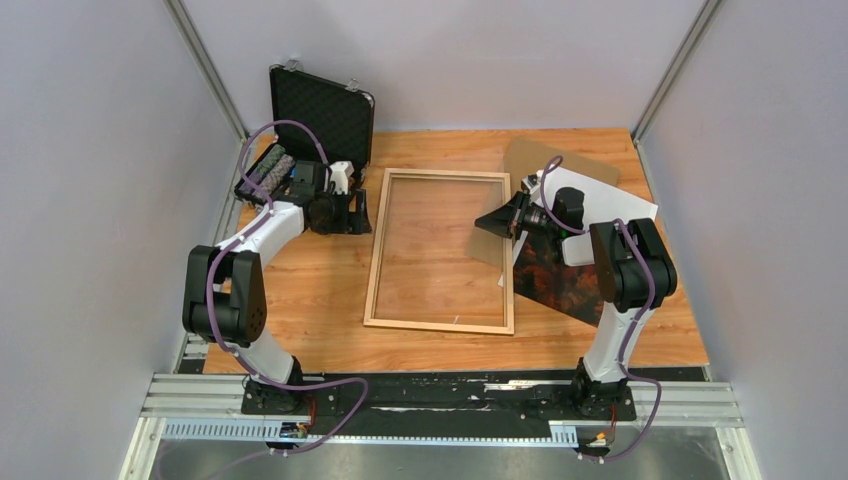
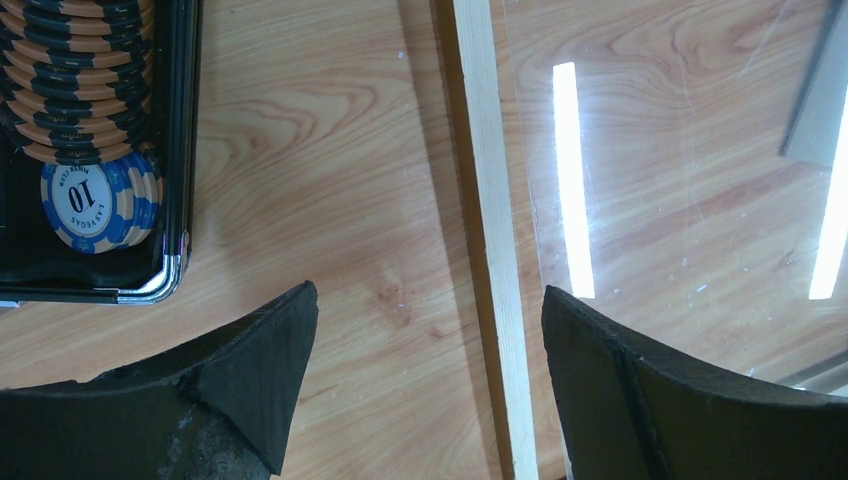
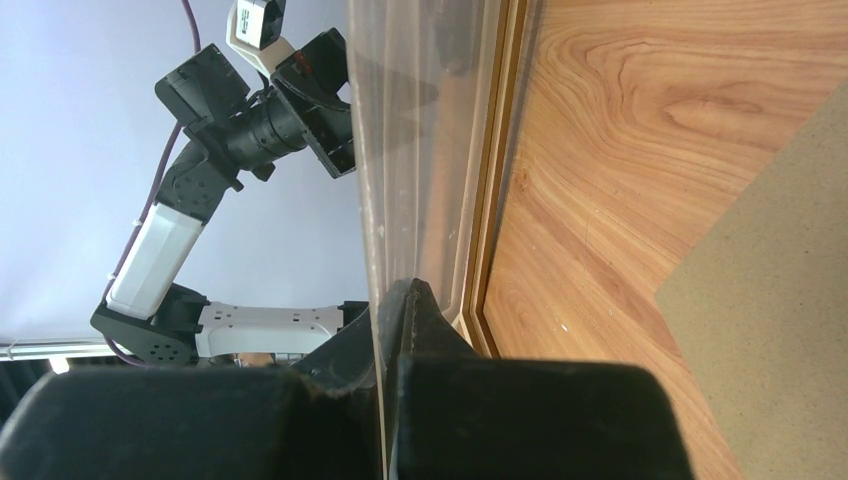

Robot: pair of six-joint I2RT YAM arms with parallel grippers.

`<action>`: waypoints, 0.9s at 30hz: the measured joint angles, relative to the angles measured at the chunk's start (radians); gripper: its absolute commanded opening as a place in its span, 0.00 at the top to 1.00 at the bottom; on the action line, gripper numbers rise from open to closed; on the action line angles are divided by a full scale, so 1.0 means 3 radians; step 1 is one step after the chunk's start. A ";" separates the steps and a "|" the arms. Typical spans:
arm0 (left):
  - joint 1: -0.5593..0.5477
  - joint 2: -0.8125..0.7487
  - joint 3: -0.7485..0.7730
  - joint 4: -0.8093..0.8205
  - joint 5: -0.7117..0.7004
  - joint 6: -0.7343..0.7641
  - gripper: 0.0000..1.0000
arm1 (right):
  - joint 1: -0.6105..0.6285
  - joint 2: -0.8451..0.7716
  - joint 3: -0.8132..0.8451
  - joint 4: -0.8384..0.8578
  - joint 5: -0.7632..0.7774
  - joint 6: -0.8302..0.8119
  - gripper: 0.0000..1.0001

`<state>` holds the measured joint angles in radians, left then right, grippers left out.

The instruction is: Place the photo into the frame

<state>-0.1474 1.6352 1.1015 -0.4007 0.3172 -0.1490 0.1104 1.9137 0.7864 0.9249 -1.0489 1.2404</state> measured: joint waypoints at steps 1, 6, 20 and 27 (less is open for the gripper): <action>0.0001 0.0000 0.0000 0.0000 0.0001 0.0000 0.11 | 0.0000 0.0000 0.0000 0.0000 0.0000 0.0000 1.00; 0.0008 0.0001 0.0000 0.0001 0.0018 0.0000 0.11 | 0.0000 0.0000 0.0000 0.0000 0.0001 0.0001 1.00; 0.0018 0.0018 -0.0011 0.0004 0.0041 0.0000 0.11 | -0.0001 0.0000 -0.0009 0.0001 0.0003 0.0000 1.00; 0.0018 0.0018 -0.0011 0.0004 0.0047 0.0000 0.11 | -0.0001 0.0000 -0.0014 0.0001 0.0003 0.0000 1.00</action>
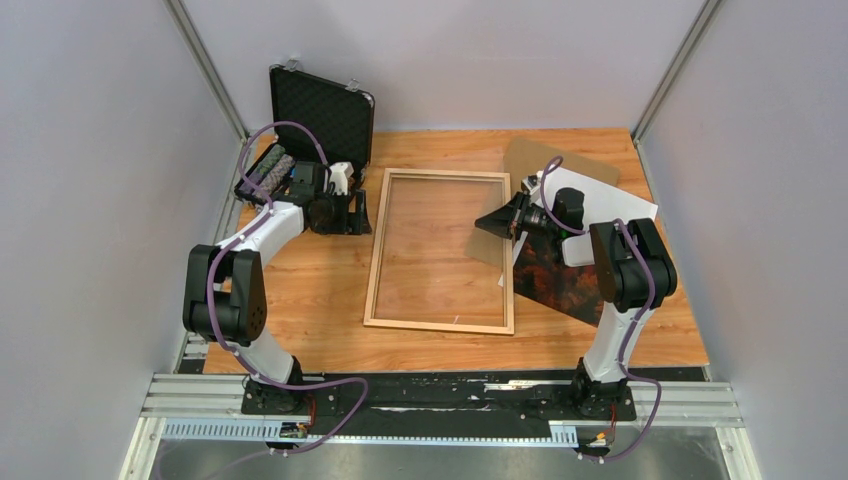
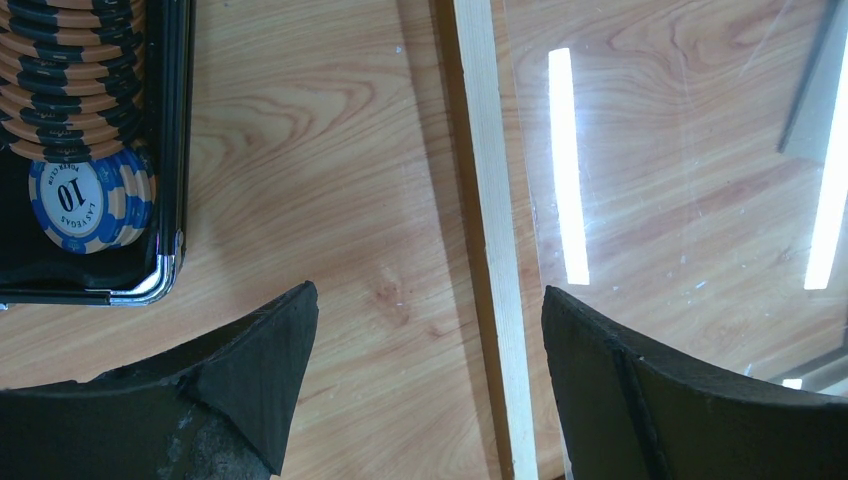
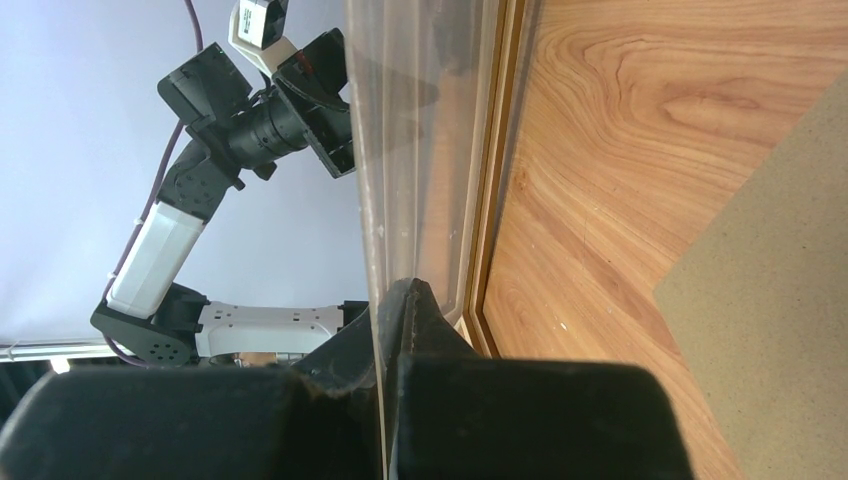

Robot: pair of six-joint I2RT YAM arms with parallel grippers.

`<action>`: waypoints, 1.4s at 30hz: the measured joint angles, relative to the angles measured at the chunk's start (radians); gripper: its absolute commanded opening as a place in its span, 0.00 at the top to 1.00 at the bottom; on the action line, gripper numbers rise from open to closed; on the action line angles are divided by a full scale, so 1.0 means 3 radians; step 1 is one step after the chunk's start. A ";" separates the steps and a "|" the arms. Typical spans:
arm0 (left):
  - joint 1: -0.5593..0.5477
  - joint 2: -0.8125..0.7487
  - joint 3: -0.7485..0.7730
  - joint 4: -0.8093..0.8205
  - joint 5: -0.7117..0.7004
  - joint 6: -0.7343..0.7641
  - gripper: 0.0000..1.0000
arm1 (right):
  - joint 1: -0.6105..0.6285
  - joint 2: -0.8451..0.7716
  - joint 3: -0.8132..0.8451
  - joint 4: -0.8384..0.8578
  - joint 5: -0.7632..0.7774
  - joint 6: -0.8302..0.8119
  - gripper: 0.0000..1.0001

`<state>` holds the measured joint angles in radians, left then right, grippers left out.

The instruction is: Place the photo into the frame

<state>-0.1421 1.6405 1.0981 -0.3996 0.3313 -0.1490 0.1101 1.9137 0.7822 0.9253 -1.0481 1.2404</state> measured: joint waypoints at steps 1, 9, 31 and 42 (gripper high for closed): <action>0.0000 0.0000 0.0000 0.0000 0.0000 0.0000 0.11 | 0.0000 0.0000 0.0000 0.0001 0.0000 0.0000 1.00; 0.0000 0.0001 0.0000 0.0000 0.0000 0.0000 0.11 | -0.0003 0.0000 -0.0039 0.0001 0.0003 0.0000 1.00; 0.0000 0.0020 0.0000 0.0000 0.0003 0.0000 0.11 | -0.0036 -0.0064 -0.0127 0.0053 0.0056 0.0050 1.00; 0.0000 0.0043 -0.0001 0.0000 0.0011 0.0000 0.11 | -0.0036 -0.0064 -0.0127 0.0078 0.0058 0.0111 1.00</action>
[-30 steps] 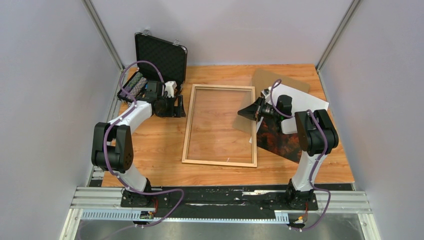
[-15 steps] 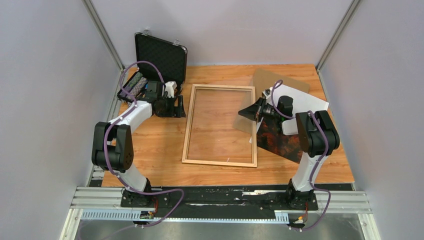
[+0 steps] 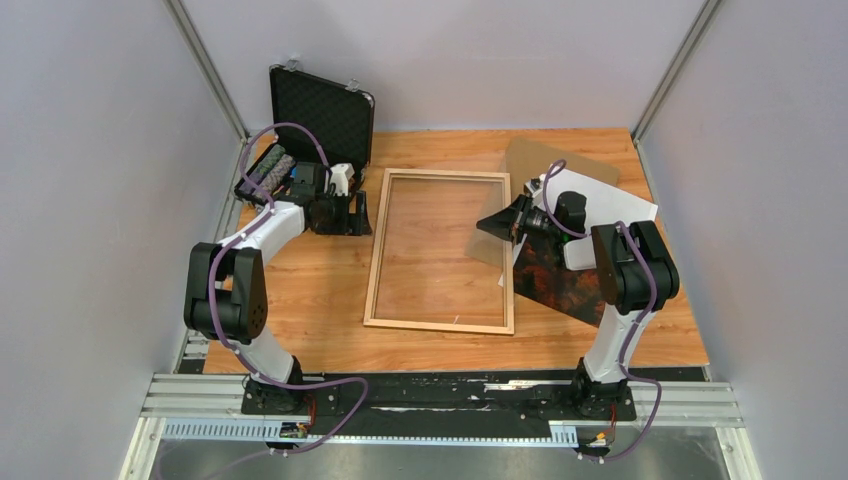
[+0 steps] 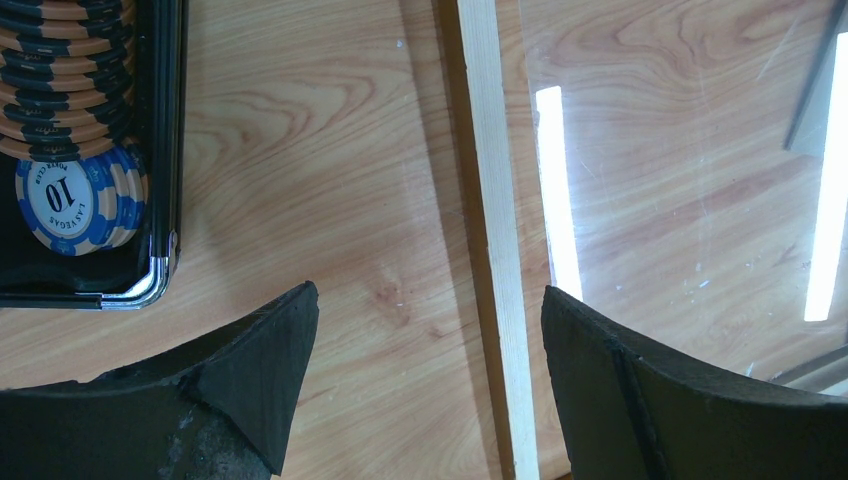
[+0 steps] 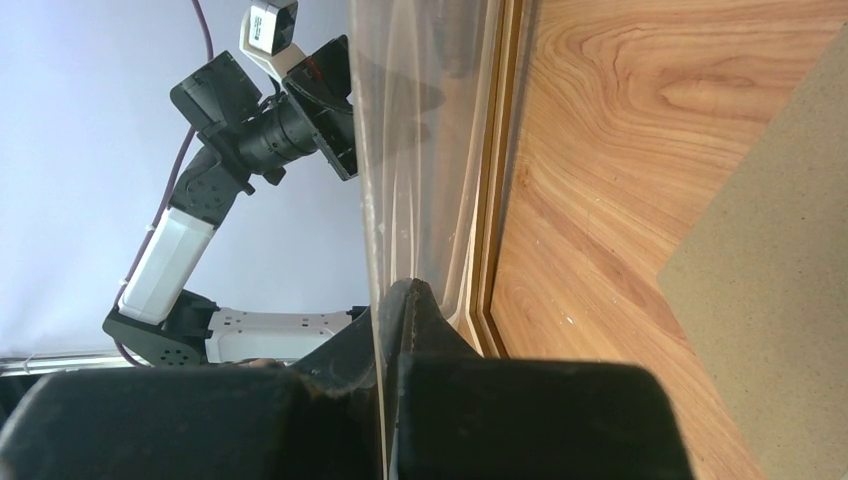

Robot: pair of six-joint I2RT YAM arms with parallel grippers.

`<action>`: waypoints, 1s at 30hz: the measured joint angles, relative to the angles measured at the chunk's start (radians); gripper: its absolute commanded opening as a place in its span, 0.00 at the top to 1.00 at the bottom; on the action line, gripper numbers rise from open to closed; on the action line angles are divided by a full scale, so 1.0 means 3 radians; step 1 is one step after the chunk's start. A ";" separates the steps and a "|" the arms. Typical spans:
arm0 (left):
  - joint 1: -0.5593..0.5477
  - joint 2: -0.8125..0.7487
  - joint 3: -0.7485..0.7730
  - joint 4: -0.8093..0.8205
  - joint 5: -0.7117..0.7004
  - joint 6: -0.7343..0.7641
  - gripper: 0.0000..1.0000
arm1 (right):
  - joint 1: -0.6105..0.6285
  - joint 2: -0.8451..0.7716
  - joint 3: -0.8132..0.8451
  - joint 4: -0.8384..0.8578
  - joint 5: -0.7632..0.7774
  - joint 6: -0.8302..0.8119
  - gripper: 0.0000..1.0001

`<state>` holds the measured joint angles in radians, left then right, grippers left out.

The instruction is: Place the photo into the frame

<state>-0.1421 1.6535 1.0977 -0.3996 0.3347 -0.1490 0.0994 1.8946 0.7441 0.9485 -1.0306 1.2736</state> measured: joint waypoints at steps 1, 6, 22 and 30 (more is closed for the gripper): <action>0.0000 0.0000 0.0000 0.0000 0.0000 0.0000 0.11 | 0.0000 0.0000 0.0000 0.0000 0.0001 0.0001 1.00; 0.0000 0.0000 0.0000 0.0000 0.0000 0.0000 0.11 | 0.0013 0.0000 0.0000 0.0000 0.0003 0.0003 1.00; 0.0003 0.0000 0.0000 0.0000 0.0000 0.0000 0.11 | 0.0060 0.0000 0.0003 -0.0003 0.0032 -0.0001 1.00; 0.0003 0.0000 0.0000 0.0000 0.0000 0.0000 0.11 | 0.0102 0.0000 0.0041 -0.0189 0.0065 -0.0086 1.00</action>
<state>-0.1413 1.6535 1.0977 -0.3996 0.3347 -0.1490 0.1299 1.8946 0.7563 0.8917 -1.0111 1.2476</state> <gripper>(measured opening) 0.894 0.003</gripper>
